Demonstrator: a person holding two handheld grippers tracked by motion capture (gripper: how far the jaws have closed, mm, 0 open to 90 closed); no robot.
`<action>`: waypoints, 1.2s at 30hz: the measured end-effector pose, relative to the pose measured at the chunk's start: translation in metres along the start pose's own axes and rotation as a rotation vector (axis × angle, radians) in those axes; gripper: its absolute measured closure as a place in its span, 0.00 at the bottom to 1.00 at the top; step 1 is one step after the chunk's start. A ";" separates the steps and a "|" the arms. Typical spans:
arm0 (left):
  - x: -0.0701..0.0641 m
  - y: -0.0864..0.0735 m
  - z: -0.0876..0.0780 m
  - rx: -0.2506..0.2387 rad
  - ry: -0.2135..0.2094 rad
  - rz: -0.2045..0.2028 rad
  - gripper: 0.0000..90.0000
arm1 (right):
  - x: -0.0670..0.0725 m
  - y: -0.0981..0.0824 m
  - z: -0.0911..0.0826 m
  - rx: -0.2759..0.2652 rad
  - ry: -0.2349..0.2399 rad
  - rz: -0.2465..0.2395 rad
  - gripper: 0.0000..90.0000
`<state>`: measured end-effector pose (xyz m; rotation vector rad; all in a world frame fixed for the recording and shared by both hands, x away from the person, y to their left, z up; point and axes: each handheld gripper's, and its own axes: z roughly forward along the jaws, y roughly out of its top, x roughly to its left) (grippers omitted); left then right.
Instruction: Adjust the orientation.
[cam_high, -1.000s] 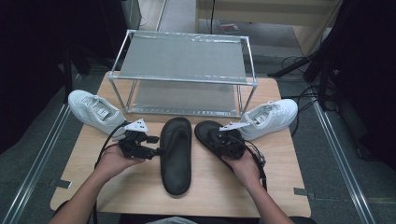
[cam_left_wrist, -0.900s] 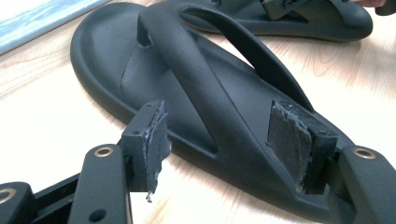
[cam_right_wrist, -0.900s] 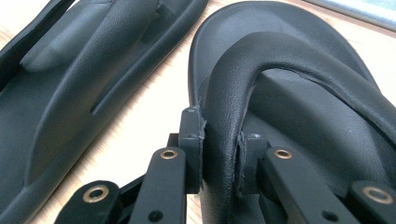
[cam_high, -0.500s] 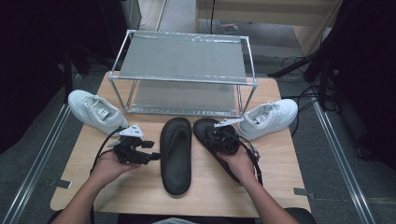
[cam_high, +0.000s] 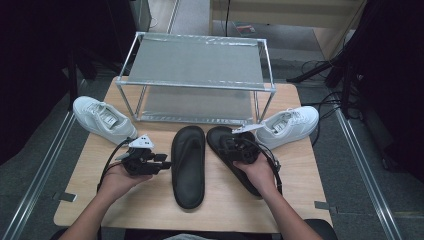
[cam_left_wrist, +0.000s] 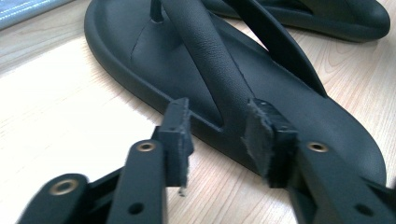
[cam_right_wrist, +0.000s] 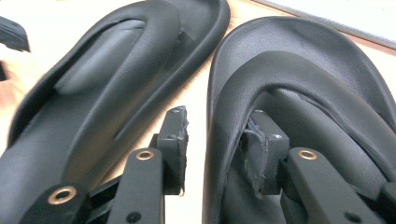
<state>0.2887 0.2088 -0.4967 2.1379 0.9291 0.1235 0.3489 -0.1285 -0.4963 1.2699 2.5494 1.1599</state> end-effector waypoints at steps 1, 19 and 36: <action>0.000 0.000 0.001 0.001 -0.004 -0.002 0.71 | 0.000 -0.001 -0.003 -0.002 0.002 -0.002 0.69; 0.011 0.010 0.015 0.026 -0.021 0.010 0.84 | -0.004 -0.016 -0.038 -0.090 0.004 -0.024 0.86; 0.020 0.019 0.036 0.066 -0.043 0.015 0.90 | -0.001 -0.030 -0.038 -0.025 -0.041 -0.046 0.94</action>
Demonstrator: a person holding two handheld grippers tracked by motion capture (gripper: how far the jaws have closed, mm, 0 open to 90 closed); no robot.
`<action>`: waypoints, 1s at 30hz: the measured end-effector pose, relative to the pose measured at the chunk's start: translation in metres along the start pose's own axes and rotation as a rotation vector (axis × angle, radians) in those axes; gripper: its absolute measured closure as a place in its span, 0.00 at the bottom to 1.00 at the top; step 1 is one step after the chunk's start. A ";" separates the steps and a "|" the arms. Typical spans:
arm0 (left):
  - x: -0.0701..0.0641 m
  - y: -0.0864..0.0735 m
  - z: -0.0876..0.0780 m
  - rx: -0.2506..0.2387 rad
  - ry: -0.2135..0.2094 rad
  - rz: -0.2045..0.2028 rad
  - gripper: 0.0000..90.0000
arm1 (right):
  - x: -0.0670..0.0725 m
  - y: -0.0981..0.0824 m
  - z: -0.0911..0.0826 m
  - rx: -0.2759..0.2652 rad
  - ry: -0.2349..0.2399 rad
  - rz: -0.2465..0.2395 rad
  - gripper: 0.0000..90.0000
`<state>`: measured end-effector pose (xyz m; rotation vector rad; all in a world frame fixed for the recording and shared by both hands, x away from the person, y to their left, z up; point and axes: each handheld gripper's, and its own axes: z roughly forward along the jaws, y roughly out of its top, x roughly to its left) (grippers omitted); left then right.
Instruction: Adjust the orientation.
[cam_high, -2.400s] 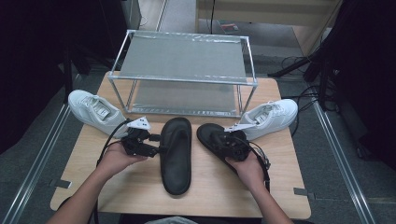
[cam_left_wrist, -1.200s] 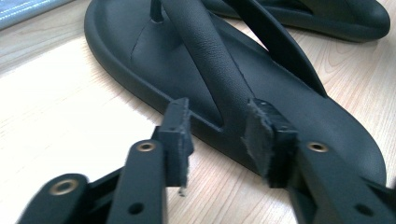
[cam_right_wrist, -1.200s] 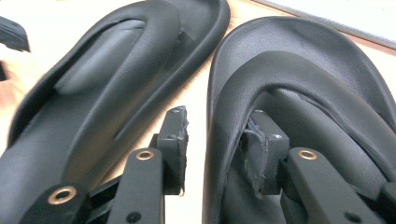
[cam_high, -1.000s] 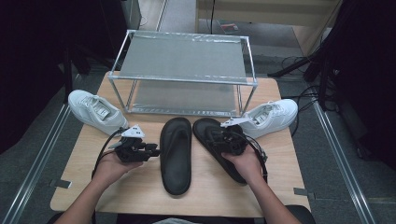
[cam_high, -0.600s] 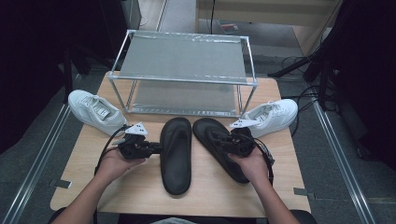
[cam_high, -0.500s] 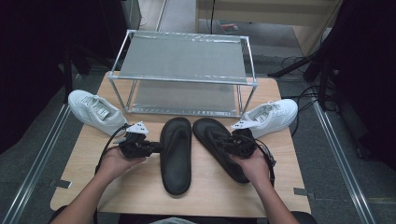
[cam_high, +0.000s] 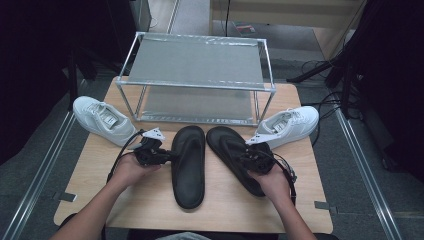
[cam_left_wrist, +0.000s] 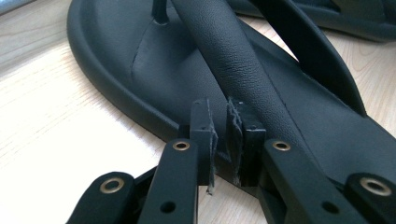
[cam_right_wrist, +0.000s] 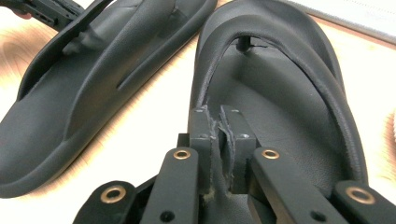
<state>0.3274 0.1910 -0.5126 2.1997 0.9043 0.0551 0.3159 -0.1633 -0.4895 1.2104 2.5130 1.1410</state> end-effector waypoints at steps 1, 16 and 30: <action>0.000 0.000 0.000 0.002 0.001 0.008 0.91 | 0.000 0.000 0.000 0.000 0.000 0.003 0.94; -0.010 0.001 0.003 0.021 -0.028 0.041 0.91 | 0.009 0.001 0.010 0.016 0.011 -0.037 0.91; -0.027 0.006 0.012 0.031 -0.058 0.079 0.90 | 0.010 0.002 0.012 0.014 0.024 -0.035 0.90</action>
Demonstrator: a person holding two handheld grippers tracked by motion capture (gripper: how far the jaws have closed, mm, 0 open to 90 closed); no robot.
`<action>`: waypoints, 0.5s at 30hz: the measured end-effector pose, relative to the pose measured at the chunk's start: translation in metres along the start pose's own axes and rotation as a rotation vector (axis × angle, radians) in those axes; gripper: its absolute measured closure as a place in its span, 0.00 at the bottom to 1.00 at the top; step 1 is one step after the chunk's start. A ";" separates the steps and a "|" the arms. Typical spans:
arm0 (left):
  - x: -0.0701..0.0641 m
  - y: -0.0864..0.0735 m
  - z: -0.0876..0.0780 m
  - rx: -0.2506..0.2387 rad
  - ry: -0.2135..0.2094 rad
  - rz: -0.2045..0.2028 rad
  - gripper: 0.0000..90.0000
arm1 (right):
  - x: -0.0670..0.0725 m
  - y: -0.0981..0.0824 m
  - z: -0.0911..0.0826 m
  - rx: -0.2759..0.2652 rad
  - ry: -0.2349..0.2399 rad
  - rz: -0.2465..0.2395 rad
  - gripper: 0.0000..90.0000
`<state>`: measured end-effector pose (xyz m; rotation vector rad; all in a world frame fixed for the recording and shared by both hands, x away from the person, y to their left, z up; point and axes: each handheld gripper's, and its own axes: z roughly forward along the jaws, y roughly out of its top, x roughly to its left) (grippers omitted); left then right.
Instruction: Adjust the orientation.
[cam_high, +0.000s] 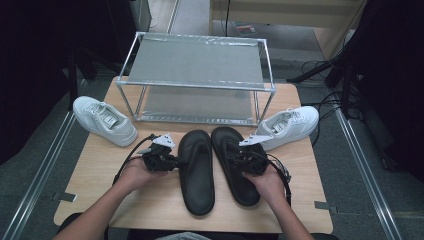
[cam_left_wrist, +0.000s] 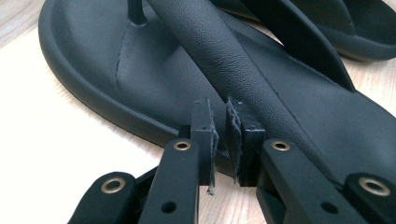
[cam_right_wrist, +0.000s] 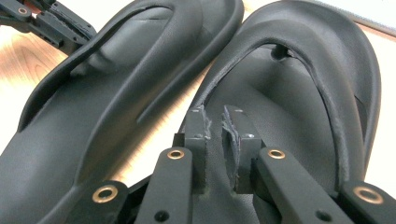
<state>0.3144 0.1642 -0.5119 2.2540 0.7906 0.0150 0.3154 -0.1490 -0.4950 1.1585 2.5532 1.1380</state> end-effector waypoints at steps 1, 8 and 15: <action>-0.001 0.001 0.000 0.003 -0.002 -0.001 0.90 | 0.000 0.000 0.000 -0.001 0.000 -0.001 0.90; -0.007 0.004 0.007 -0.001 -0.028 0.000 0.91 | -0.003 0.000 0.001 -0.004 0.025 0.035 0.90; -0.013 0.007 0.012 0.000 -0.036 0.020 0.89 | -0.004 -0.001 0.000 -0.006 0.028 0.041 0.89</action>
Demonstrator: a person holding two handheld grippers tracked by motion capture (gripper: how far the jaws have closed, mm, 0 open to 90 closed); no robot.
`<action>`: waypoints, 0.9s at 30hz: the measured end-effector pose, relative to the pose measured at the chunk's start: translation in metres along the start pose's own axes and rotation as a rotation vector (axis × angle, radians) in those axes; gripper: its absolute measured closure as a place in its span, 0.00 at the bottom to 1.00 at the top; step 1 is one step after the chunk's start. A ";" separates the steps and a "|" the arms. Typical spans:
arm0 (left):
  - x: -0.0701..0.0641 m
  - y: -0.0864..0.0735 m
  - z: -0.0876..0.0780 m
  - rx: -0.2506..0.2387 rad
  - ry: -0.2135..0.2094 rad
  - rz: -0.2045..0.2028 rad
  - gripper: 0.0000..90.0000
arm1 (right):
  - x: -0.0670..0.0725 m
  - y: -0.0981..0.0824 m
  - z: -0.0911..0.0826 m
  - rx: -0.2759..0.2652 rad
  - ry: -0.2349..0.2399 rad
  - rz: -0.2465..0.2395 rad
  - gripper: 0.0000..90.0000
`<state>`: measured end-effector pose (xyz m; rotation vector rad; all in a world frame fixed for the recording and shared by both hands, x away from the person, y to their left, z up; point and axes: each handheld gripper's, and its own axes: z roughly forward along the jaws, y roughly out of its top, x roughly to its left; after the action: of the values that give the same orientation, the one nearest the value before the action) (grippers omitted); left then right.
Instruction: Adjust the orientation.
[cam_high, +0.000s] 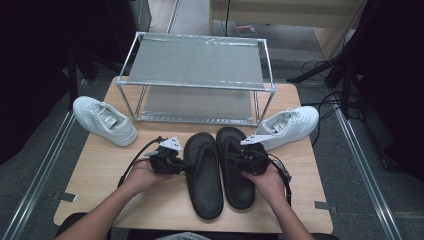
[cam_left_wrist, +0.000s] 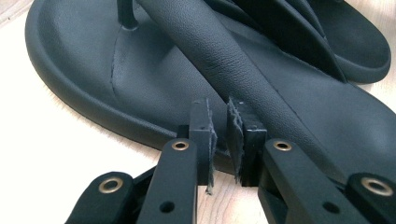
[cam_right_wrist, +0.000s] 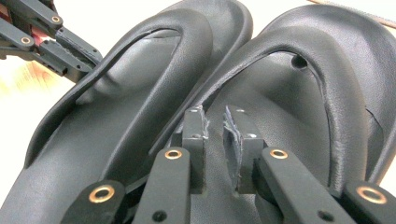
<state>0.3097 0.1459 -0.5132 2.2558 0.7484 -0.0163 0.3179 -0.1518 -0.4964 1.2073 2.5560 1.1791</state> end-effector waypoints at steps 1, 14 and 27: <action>0.000 0.000 0.000 -0.001 -0.002 -0.002 0.89 | 0.000 0.000 0.000 -0.001 0.001 0.002 0.88; 0.003 0.001 -0.009 -0.021 -0.008 -0.026 0.74 | -0.002 -0.001 -0.004 -0.007 -0.014 -0.011 0.78; 0.008 -0.003 -0.034 -0.084 0.026 -0.050 0.61 | 0.012 -0.005 -0.022 -0.126 0.018 -0.042 0.72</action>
<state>0.3074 0.1741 -0.4927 2.1609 0.8046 0.0207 0.2980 -0.1586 -0.4820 1.1156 2.4638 1.3254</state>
